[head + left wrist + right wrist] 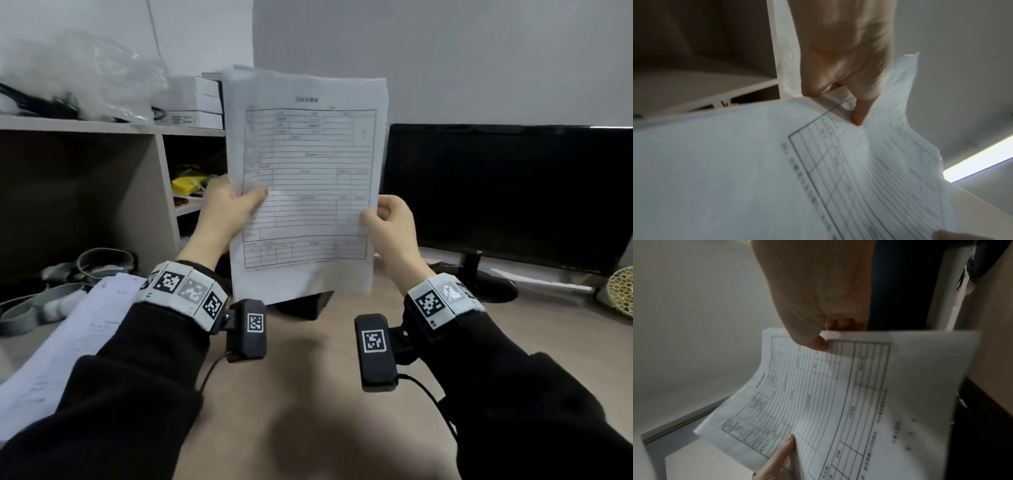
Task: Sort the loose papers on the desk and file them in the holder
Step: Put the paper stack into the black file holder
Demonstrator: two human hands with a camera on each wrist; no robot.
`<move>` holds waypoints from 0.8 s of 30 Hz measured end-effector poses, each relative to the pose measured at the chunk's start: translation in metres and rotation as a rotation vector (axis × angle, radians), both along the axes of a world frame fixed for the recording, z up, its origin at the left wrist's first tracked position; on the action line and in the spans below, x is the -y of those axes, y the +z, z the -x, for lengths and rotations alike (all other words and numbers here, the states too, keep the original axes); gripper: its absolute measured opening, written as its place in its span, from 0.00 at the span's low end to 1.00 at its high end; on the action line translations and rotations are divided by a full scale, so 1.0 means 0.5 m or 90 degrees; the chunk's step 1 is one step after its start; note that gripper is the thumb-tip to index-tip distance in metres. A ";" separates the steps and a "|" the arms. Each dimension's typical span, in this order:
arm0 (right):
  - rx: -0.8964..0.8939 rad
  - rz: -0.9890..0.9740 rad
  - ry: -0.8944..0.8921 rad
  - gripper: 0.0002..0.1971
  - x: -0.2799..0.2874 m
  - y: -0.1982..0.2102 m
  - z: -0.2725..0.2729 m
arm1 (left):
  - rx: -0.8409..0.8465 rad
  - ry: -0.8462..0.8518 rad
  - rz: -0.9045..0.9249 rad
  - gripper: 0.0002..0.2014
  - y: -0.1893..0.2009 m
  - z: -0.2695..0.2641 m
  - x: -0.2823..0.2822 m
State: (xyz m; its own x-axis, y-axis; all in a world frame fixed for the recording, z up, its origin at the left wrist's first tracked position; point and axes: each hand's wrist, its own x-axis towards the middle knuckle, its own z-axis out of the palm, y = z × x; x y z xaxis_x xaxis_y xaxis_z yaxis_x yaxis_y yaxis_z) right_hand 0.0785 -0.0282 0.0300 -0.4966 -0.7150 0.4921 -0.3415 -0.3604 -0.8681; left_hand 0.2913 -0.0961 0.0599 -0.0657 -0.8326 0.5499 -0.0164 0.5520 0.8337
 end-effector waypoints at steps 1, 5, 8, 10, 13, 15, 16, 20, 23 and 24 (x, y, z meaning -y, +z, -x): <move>-0.002 -0.021 0.015 0.10 0.012 -0.002 -0.012 | -0.022 0.032 -0.008 0.09 0.007 -0.023 0.009; 0.011 -0.072 0.037 0.10 0.052 -0.031 -0.044 | -0.073 0.193 -0.018 0.07 0.022 -0.112 0.041; 0.021 -0.096 0.038 0.07 0.076 -0.056 -0.059 | -0.131 0.290 -0.033 0.06 0.020 -0.161 0.056; 0.030 -0.108 0.044 0.07 0.086 -0.069 -0.065 | -0.177 0.332 -0.045 0.06 0.013 -0.179 0.063; 0.042 -0.123 0.047 0.07 0.094 -0.081 -0.069 | -0.221 0.386 -0.035 0.09 0.002 -0.185 0.068; 0.045 -0.133 0.051 0.09 0.098 -0.086 -0.073 | -0.241 0.399 -0.036 0.06 -0.003 -0.177 0.070; 0.046 -0.136 0.053 0.08 0.099 -0.088 -0.074 | -0.242 0.398 -0.034 0.05 -0.002 -0.168 0.067; 0.035 -0.151 0.058 0.07 0.110 -0.095 -0.079 | -0.196 0.393 0.009 0.06 0.010 -0.120 0.072; 0.020 -0.166 0.042 0.05 0.118 -0.102 -0.074 | -0.118 0.414 0.032 0.08 0.021 -0.075 0.082; 0.018 -0.168 0.038 0.06 0.120 -0.103 -0.072 | -0.101 0.418 0.039 0.08 0.026 -0.062 0.086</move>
